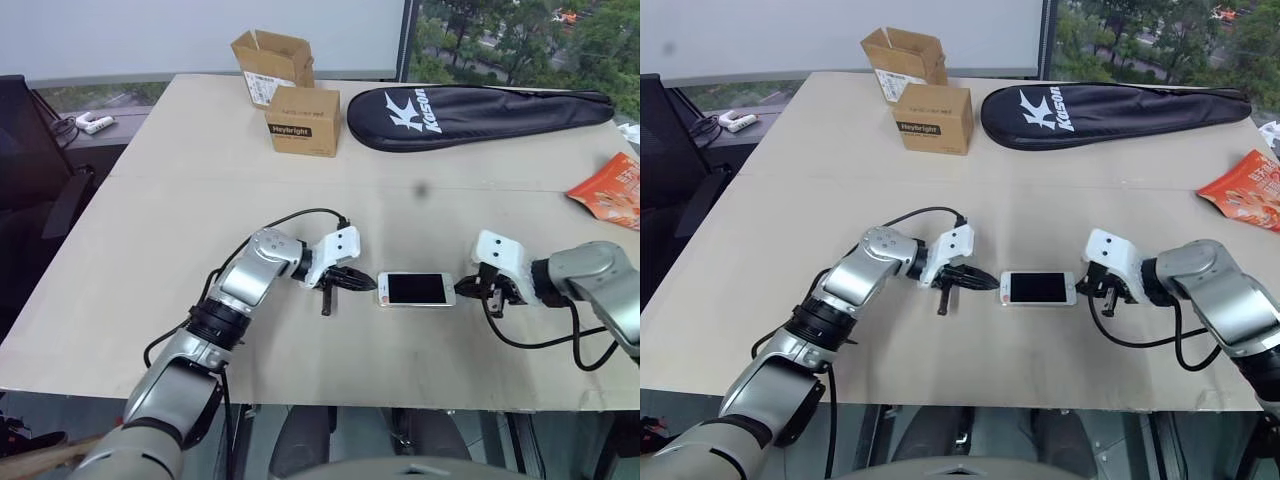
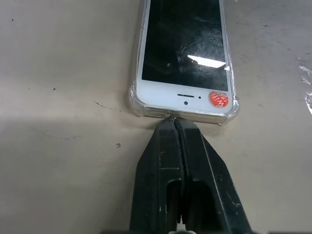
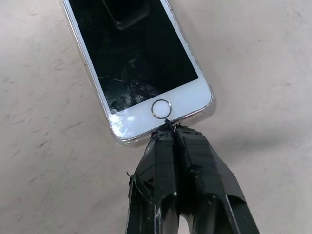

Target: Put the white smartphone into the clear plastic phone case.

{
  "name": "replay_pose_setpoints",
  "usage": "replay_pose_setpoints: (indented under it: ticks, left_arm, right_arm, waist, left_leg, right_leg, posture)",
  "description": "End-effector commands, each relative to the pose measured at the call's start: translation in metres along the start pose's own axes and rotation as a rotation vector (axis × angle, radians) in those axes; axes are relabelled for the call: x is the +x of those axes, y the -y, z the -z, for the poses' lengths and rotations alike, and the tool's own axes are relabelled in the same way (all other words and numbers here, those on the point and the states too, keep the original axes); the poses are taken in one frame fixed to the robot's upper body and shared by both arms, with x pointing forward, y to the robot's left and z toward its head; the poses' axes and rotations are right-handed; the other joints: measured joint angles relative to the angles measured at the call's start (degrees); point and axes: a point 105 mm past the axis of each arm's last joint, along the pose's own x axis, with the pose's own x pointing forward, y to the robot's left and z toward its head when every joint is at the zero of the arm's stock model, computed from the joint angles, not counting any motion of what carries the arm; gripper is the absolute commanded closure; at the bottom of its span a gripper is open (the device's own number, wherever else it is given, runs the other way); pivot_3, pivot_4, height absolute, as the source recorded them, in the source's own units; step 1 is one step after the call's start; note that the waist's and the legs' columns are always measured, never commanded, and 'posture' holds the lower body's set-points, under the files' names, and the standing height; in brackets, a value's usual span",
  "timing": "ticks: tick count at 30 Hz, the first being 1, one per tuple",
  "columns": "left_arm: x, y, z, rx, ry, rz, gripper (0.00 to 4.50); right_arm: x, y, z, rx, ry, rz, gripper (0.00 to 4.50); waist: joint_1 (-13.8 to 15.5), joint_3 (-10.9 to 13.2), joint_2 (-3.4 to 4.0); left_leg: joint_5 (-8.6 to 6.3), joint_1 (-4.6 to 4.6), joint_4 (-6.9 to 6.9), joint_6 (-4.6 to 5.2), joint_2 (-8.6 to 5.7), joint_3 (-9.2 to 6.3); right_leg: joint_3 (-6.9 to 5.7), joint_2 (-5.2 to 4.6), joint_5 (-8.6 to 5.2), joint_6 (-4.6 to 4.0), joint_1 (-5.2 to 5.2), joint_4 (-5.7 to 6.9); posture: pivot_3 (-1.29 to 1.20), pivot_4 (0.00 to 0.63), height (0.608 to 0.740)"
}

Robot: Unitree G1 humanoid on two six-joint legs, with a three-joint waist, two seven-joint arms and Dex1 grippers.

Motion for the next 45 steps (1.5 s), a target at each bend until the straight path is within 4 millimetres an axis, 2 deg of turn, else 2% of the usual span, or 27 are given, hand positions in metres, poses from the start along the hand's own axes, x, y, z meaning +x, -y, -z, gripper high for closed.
replay_pose_setpoints:
  ticks: [1, 11, 15, 18, 22, 26, 29, 32, 35, 38, 45]
  left_arm:
    - [0.005, 0.000, -0.014, 0.062, 0.024, 0.002, 4.50]
    - [0.007, 0.001, -0.015, 0.067, 0.028, 0.004, 4.50]
    - [-0.001, -0.001, -0.022, 0.064, 0.073, 0.000, 4.50]
    - [-0.014, -0.007, -0.034, 0.067, 0.128, -0.028, 4.50]
    - [-0.028, -0.011, -0.046, 0.057, 0.197, -0.029, 4.50]
    - [-0.032, -0.012, -0.041, 0.053, 0.173, -0.024, 4.50]
    - [-0.023, -0.010, -0.044, 0.065, 0.192, -0.015, 4.50]
    - [-0.010, 0.001, -0.049, 0.081, 0.213, 0.033, 4.50]
    - [0.000, 0.005, -0.050, 0.080, 0.215, 0.044, 4.50]
    - [0.013, 0.005, -0.040, 0.078, 0.165, 0.034, 4.50]
    - [0.019, -0.003, -0.026, 0.047, 0.103, -0.024, 4.50]
  right_arm:
    - [0.005, -0.011, -0.018, -0.064, 0.049, -0.039, 4.41]
    - [0.012, -0.019, -0.026, -0.072, 0.070, -0.061, 4.41]
    - [-0.001, -0.007, -0.018, -0.071, 0.066, -0.006, 4.41]
    - [-0.020, 0.001, -0.020, -0.072, 0.090, 0.038, 4.41]
    - [-0.033, 0.007, -0.020, -0.086, 0.116, 0.087, 4.41]
    - [-0.035, 0.014, -0.027, -0.072, 0.204, 0.144, 4.41]
    - [-0.029, 0.013, -0.040, 0.000, 0.363, 0.156, 4.41]
    - [-0.020, 0.007, -0.038, 0.050, 0.452, 0.134, 4.41]
    - [-0.013, 0.002, -0.029, 0.099, 0.502, 0.119, 4.41]
    - [-0.003, 0.000, -0.014, 0.161, 0.563, 0.141, 4.41]
    - [0.005, 0.000, -0.002, 0.263, 0.676, 0.145, 4.41]
  waist:
    - [-0.14, -0.01, 0.01]
    - [-0.52, -0.07, 0.02]
    - [-0.58, -0.06, 0.02]
    - [-0.47, -0.04, 0.04]
    - [-0.41, -0.03, 0.05]
    - [-0.60, -0.04, 0.05]
    - [-0.82, -0.04, 0.03]
    - [-0.60, -0.04, 0.04]
    - [-0.44, -0.03, 0.04]
    - [-0.06, -0.06, 0.04]
    - [-0.76, -0.06, 0.06]
  left_leg:
    - [0.00, 0.01, 0.00, 0.00, 0.00, 0.00]
    - [0.00, 0.07, 0.00, 0.00, 0.01, -0.01]
    - [0.00, 0.06, 0.01, 0.00, 0.01, -0.01]
    - [0.00, 0.00, 0.01, 0.00, 0.01, -0.01]
    - [0.00, 0.00, 0.01, 0.00, 0.00, -0.02]
    - [0.00, 0.01, 0.01, 0.00, 0.00, -0.01]
    - [0.00, 0.01, 0.00, 0.00, 0.01, 0.00]
    - [0.00, -0.01, 0.01, 0.00, 0.00, -0.03]
    - [0.00, -0.03, 0.01, 0.00, -0.01, 0.01]
    - [0.00, 0.00, 0.00, 0.00, 0.00, -0.03]
    - [0.00, 0.07, 0.00, 0.00, 0.00, 0.01]
  right_leg:
    - [0.00, 0.00, 0.00, 0.00, 0.00, 0.00]
    - [0.01, 0.02, 0.00, 0.00, 0.03, 0.03]
    - [0.01, 0.01, 0.00, 0.00, 0.03, 0.04]
    - [0.01, 0.01, 0.00, 0.00, 0.01, 0.03]
    - [0.00, 0.00, 0.00, 0.00, 0.00, 0.02]
    - [0.00, 0.00, 0.00, 0.00, 0.00, 0.02]
    - [0.01, 0.01, 0.00, 0.00, 0.01, 0.02]
    - [-0.01, 0.01, 0.00, 0.01, 0.02, 0.02]
    - [0.01, 0.00, 0.00, 0.01, 0.01, -0.01]
    - [-0.01, 0.01, 0.00, 0.01, 0.02, 0.00]
    - [0.07, 0.05, 0.00, 0.00, 0.03, 0.06]
  posture:
    - [0.00, 0.150, 0.740]
    - [0.00, 0.150, 0.740]
    - [0.00, 0.150, 0.740]
    - [0.00, 0.150, 0.740]
    - [0.00, 0.150, 0.740]
    - [0.00, 0.150, 0.740]
    - [0.00, 0.150, 0.740]
    - [0.00, 0.150, 0.740]
    - [0.00, 0.150, 0.740]
    - [0.00, 0.150, 0.740]
    - [0.00, 0.150, 0.740]
